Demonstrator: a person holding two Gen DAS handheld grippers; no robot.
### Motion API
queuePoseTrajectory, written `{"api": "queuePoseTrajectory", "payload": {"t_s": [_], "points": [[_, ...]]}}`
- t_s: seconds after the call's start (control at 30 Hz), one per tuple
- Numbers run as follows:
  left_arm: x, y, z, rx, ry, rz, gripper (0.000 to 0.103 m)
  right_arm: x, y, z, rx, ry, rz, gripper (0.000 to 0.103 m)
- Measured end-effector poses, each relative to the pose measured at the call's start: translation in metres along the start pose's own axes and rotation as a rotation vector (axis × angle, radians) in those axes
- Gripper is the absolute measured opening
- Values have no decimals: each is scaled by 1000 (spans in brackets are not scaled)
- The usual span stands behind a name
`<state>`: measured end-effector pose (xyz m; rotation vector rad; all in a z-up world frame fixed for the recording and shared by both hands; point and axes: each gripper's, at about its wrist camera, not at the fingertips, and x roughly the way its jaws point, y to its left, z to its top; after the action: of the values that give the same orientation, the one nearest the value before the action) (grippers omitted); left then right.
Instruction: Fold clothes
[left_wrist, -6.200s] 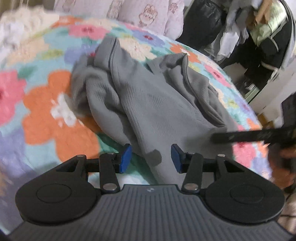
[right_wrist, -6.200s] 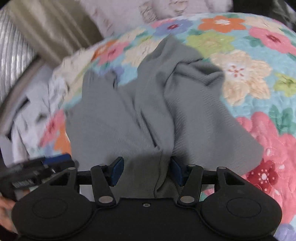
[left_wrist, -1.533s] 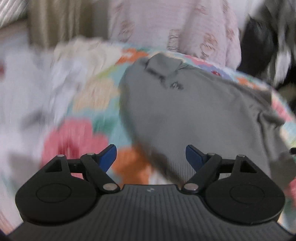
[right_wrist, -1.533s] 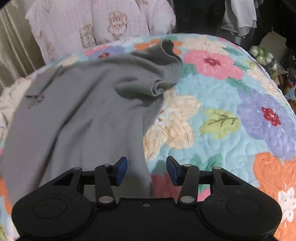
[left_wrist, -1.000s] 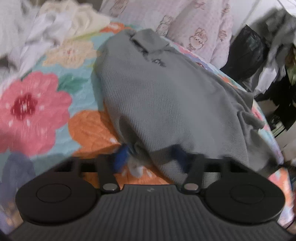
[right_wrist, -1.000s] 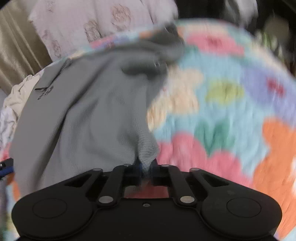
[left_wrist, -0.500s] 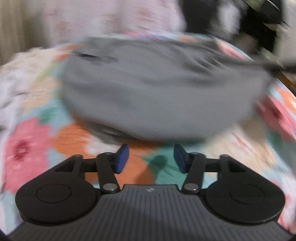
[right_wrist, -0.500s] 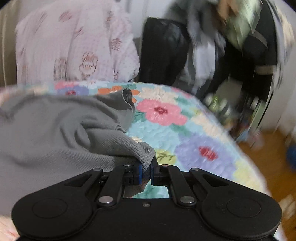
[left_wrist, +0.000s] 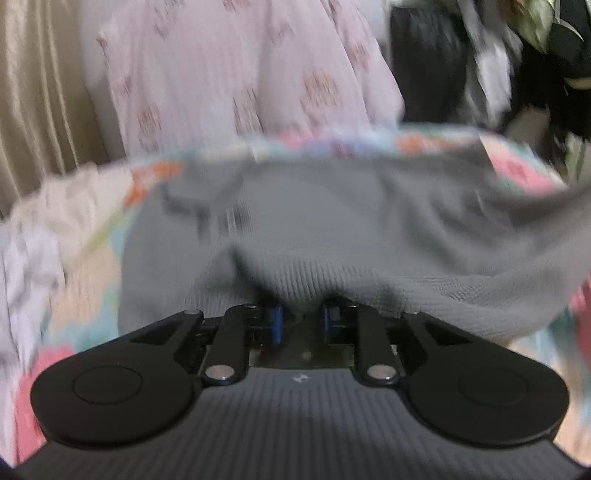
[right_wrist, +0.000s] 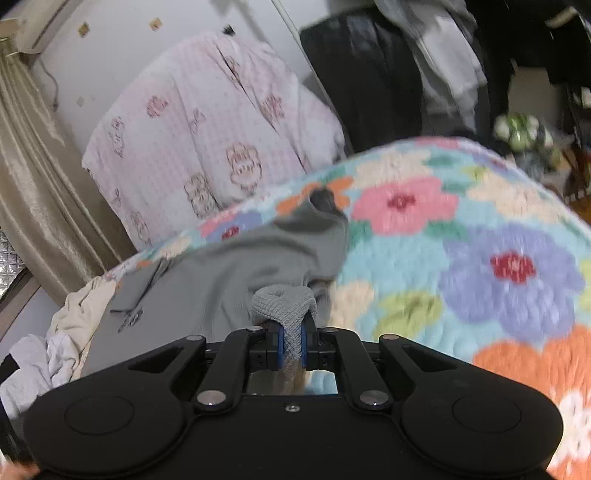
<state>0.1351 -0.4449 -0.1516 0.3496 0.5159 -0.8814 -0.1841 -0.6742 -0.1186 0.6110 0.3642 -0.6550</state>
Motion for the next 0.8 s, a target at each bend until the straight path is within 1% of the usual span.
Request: {"api": "queuePoseTrajectory", "payload": {"t_s": [0.07, 0.1, 0.17, 0.2, 0.23, 0.27, 0.33, 0.43, 0.5, 0.57, 0.63, 0.7, 0.73, 0.8], "points": [[18, -6, 29, 10, -17, 18, 20, 9, 2, 2, -29, -27, -43, 9], [28, -9, 40, 29, -4, 20, 23, 15, 3, 2, -49, -37, -80, 9], [35, -15, 50, 87, 30, 59, 32, 31, 1, 2, -94, -21, -162, 9], [38, -18, 55, 117, 47, 78, 42, 39, 0, 3, -116, -9, -203, 9], [41, -21, 60, 145, 63, 97, 47, 48, -2, 3, -136, 7, -229, 9], [35, -19, 56, 146, 53, 103, 49, 57, -4, 4, -154, 27, -248, 9], [19, -9, 41, 109, 50, 59, 58, 71, -9, 6, -173, 52, -264, 9], [-4, 10, 7, -24, 101, -21, 59, 82, -10, 4, -182, 83, -287, 9], [-13, 20, -18, -121, 126, -48, 60, 85, -8, 3, -181, 100, -301, 9], [-13, 27, -38, -200, 126, -59, 62, 81, -8, 3, -175, 103, -299, 9], [-3, 31, -49, -255, 130, -69, 64, 78, -11, 4, -158, 104, -288, 9], [9, 31, -52, -303, 132, -63, 64, 76, -14, 4, -131, 109, -274, 9], [14, 32, -52, -334, 119, -83, 64, 76, -16, 3, -117, 111, -267, 9], [24, 34, -47, -387, 94, -179, 66, 76, -19, 3, -91, 113, -249, 9]]}}
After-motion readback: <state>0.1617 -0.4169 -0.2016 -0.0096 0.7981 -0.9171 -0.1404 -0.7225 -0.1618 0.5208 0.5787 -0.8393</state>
